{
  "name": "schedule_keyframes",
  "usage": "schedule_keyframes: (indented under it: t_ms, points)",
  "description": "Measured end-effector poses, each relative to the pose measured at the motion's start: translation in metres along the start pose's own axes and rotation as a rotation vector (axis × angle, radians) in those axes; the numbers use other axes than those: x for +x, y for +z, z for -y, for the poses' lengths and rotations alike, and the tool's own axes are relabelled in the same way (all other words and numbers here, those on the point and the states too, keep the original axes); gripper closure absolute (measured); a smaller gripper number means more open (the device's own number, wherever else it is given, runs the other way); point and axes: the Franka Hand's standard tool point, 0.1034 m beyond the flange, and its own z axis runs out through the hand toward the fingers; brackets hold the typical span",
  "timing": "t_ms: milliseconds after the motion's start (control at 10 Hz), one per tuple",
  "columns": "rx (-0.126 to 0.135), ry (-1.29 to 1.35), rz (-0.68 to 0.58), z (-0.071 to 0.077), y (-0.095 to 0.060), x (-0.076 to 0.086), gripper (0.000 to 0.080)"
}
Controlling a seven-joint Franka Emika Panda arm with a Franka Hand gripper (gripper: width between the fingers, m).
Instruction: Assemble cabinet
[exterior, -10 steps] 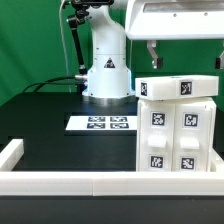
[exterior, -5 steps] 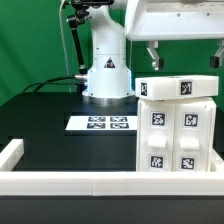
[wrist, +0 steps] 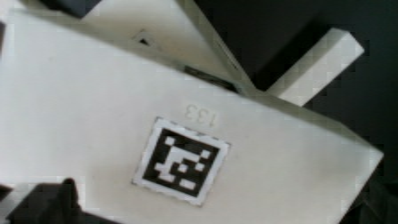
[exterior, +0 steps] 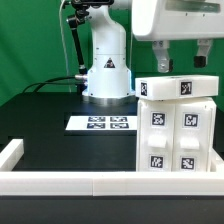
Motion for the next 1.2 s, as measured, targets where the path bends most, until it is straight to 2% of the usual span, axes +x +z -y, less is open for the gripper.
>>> schedule_keyframes:
  t_ms: [400,700,900,1200]
  points:
    - [-0.008,-0.270,0.011,-0.003,0.001,-0.003,0.0002]
    - [-0.013,-0.669,0.034,-0.006,0.006,-0.003,0.0002]
    - [-0.025,-0.842,0.064,-0.012,0.010,-0.002,0.0002]
    - [-0.020,-1.016,0.085,-0.017,0.016,-0.005,0.0002]
